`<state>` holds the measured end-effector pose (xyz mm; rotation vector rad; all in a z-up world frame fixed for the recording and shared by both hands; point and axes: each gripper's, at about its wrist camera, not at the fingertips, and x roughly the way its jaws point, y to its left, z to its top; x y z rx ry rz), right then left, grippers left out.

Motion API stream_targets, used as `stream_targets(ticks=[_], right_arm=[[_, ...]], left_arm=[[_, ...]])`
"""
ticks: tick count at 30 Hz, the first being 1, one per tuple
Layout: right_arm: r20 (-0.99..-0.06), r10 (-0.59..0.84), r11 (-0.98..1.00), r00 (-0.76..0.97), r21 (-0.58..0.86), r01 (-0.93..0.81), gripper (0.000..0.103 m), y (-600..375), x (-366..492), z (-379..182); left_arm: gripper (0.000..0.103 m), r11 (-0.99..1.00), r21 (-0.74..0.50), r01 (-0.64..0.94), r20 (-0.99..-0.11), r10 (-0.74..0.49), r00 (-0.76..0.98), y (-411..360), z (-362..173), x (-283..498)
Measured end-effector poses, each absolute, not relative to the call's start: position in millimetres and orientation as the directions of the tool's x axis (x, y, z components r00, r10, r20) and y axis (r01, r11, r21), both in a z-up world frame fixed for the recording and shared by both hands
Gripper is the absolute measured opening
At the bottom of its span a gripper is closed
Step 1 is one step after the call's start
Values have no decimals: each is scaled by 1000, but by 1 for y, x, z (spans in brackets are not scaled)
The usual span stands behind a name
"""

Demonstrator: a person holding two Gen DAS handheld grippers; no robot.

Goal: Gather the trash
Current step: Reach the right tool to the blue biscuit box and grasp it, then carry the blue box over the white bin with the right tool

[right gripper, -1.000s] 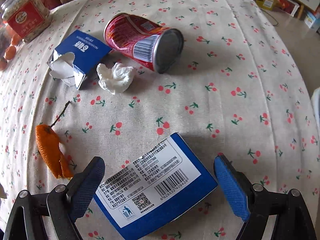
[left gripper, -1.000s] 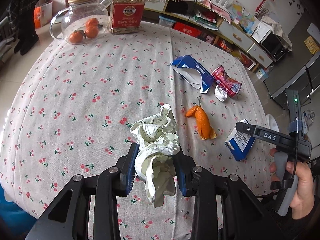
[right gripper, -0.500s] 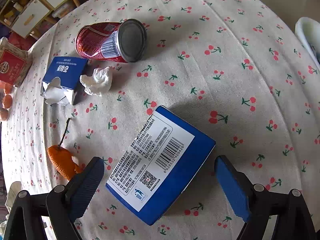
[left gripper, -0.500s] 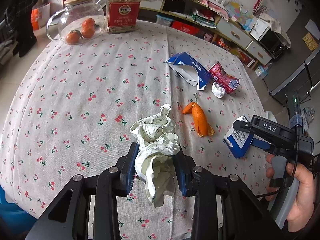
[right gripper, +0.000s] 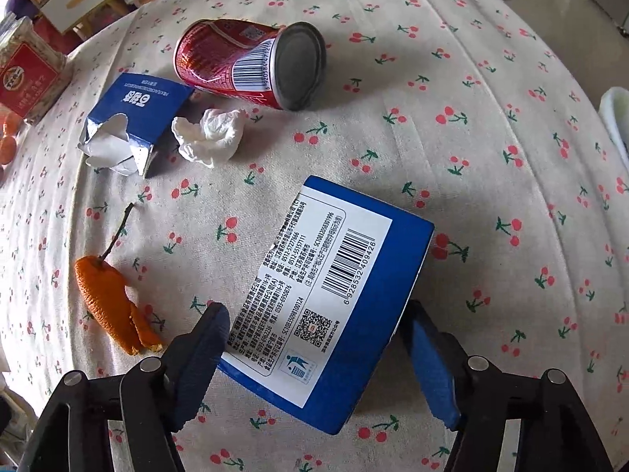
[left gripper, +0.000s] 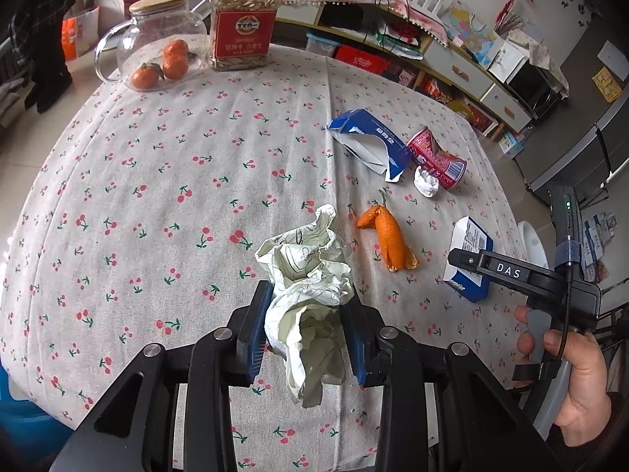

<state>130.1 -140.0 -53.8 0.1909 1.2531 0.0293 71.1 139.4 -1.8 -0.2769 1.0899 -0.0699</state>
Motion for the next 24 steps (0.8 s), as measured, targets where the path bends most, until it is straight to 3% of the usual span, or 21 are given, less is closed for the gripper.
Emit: stream_targets(ticks=[13,24], right_arm=[[-911,120,991,396,131,0,73,-177,129,-20],[-891,113,988,439,146,43,73,-239,134,-6]], left_arm=[[36,964,-259,-61,-865,-203,458,126,-4,79],[36,968,-250,-5,-857,-219,466,84,2,96]])
